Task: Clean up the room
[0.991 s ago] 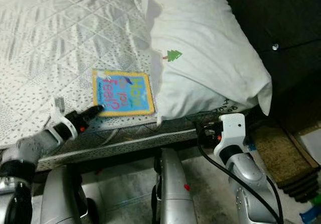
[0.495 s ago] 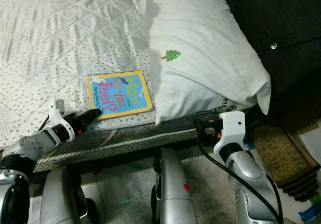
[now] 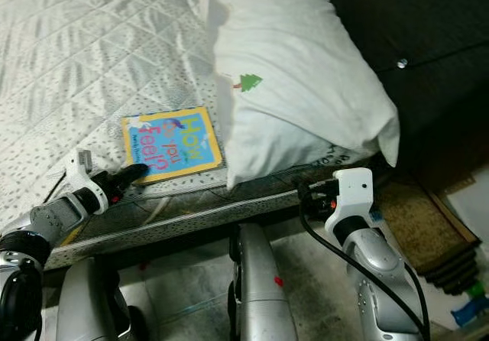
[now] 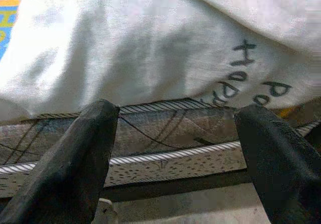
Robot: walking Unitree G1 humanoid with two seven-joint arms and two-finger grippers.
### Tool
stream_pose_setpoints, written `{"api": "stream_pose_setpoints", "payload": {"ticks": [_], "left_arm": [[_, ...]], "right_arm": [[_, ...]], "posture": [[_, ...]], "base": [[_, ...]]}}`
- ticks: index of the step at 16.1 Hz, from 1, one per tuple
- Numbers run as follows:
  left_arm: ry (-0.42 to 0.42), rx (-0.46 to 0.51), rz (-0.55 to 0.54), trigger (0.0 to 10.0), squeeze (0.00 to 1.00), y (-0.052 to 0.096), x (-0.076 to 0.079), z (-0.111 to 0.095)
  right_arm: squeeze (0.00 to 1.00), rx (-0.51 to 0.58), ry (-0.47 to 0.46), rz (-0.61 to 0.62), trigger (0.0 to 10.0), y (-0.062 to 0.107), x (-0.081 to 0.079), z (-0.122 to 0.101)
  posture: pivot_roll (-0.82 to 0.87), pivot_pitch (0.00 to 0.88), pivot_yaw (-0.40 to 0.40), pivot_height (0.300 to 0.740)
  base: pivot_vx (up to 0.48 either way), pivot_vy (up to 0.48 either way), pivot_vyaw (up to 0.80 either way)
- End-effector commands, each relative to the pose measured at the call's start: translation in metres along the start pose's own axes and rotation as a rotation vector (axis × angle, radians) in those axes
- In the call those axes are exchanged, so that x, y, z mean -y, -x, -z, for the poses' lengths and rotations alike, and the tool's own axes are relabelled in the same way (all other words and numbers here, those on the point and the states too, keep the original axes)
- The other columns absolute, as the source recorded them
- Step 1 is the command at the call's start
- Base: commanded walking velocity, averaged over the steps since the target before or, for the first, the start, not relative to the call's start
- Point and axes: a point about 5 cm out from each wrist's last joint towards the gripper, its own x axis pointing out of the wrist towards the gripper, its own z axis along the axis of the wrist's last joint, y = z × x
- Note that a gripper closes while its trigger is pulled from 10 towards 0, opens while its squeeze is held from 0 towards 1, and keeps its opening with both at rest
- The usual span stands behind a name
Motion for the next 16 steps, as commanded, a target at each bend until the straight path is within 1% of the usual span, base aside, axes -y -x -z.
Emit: {"api": "stream_pose_setpoints", "payload": {"ticks": [1,4,6,9,11,12,14,16], "left_arm": [[-0.042,0.062,-0.163,10.0,1.00,0.018,-0.023,-0.014],[-0.078,0.065,-0.167,10.0,1.00,0.020,-0.026,-0.011],[-0.073,0.081,-0.173,10.0,1.00,0.025,-0.030,-0.009],[-0.055,0.090,-0.188,10.0,1.00,0.041,-0.041,0.000],[-0.041,0.102,-0.207,10.0,1.00,0.054,-0.049,0.006],[-0.038,0.117,-0.216,10.0,1.00,0.064,-0.050,0.008],[-0.045,0.144,-0.235,10.0,1.00,0.081,-0.050,0.010],[-0.044,0.166,-0.250,10.0,1.00,0.098,-0.045,0.012]], "right_arm": [[0.00,-0.008,-0.004,0.021,10.0,0.001,0.004,0.003],[0.00,0.000,-0.011,0.018,10.0,-0.003,0.002,0.003],[0.00,0.007,-0.018,0.013,10.0,-0.007,-0.001,0.003],[0.00,0.022,-0.032,0.008,10.0,-0.015,-0.004,0.003],[0.00,0.031,-0.042,0.006,10.0,-0.020,-0.008,0.004],[0.00,0.035,-0.047,0.005,10.0,-0.021,-0.009,0.005],[0.00,0.040,-0.053,0.006,10.0,-0.023,-0.010,0.007],[0.00,0.047,-0.058,0.008,10.0,-0.026,-0.010,0.009]], "posture": [[-0.20,0.255,-0.136,0.533],[-0.18,0.238,-0.129,0.533],[-0.17,0.225,-0.125,0.533],[-0.14,0.199,-0.112,0.533],[-0.12,0.184,-0.101,0.533],[-0.10,0.174,-0.093,0.533],[-0.08,0.165,-0.084,0.533],[-0.06,0.160,-0.077,0.533]], "base": [[0.000,0.000,0.00],[0.000,0.000,0.00],[0.000,0.000,0.00],[0.000,0.000,0.00],[0.000,0.000,0.00],[0.000,0.000,0.00],[0.000,0.000,0.00],[0.000,0.000,0.00]]}}
